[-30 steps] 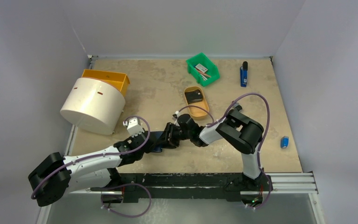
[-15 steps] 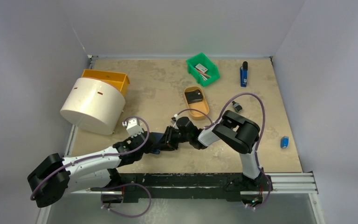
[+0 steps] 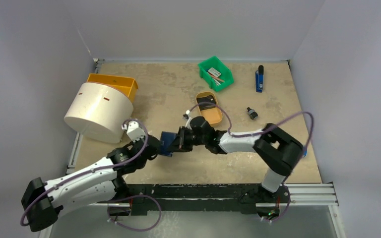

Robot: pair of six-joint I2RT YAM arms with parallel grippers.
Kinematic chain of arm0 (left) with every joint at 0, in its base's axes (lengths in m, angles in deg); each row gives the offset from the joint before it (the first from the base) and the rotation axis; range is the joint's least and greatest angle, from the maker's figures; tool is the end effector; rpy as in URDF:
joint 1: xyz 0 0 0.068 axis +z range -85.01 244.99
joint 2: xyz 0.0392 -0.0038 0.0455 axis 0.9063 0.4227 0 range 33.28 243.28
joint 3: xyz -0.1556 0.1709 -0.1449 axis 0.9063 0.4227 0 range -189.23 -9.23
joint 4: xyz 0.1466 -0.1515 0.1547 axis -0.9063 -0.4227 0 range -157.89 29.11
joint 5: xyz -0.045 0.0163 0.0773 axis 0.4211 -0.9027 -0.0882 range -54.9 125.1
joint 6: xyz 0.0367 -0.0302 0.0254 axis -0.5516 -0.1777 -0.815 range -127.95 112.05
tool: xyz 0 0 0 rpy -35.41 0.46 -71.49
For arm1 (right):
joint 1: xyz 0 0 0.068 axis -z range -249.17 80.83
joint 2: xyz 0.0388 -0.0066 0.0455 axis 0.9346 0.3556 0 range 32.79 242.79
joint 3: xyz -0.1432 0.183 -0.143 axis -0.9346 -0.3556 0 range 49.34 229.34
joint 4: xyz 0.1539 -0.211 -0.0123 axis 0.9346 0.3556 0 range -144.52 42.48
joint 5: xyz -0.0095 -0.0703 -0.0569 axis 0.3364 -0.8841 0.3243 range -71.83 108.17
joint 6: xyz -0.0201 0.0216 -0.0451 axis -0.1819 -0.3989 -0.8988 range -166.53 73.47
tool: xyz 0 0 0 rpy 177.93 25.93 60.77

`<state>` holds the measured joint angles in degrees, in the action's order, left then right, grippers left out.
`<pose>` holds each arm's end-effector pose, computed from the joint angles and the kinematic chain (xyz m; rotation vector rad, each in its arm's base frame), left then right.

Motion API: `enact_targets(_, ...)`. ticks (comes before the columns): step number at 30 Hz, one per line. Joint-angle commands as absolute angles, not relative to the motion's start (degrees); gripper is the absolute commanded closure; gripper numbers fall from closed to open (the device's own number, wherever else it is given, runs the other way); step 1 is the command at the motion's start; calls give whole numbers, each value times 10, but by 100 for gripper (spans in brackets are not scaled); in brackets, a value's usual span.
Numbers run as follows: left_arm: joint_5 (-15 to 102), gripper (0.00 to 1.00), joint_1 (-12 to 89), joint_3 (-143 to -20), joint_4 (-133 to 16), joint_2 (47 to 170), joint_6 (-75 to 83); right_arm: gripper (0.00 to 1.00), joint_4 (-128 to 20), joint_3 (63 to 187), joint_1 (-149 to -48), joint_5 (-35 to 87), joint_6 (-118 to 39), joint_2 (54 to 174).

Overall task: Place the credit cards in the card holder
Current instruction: Close the card holder at the center of the board.

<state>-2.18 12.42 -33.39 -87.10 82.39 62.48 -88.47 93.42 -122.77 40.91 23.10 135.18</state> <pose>0.1137 -0.1130 0.1844 -0.6120 2.1761 -0.3343 0.1988 0.2929 0.1504 0.0268 2.4460 1.6083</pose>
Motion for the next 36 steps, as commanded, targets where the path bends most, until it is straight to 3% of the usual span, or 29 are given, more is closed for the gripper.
enact_targets(1, -104, 85, 124, -455, -989, 765, 620, 100, -662, 1040, -1225, 306, 16, 1226)
enact_targets(7, -209, 75, 124, -593, -1076, 718, 602, 100, -417, 1182, -1226, 119, -257, 1135)
enact_targets(12, -249, 50, 124, -660, -1006, 696, 506, 100, -376, 1235, -1228, -62, -467, 1062)
enact_targets(15, -195, 43, 124, -690, -933, 700, 438, 100, -439, 1206, -1231, -145, -619, 1024)
enact_targets(18, -96, 40, 124, -726, -879, 723, 398, 100, -604, 1124, -1246, -207, -804, 975)
enact_targets(25, 58, 36, 124, -758, -783, 797, 422, 100, -903, 989, -1249, -202, -1135, 947)
enact_targets(36, 150, 29, 124, -718, -590, 874, 461, 100, -1054, 902, -1288, -187, -1361, 920)
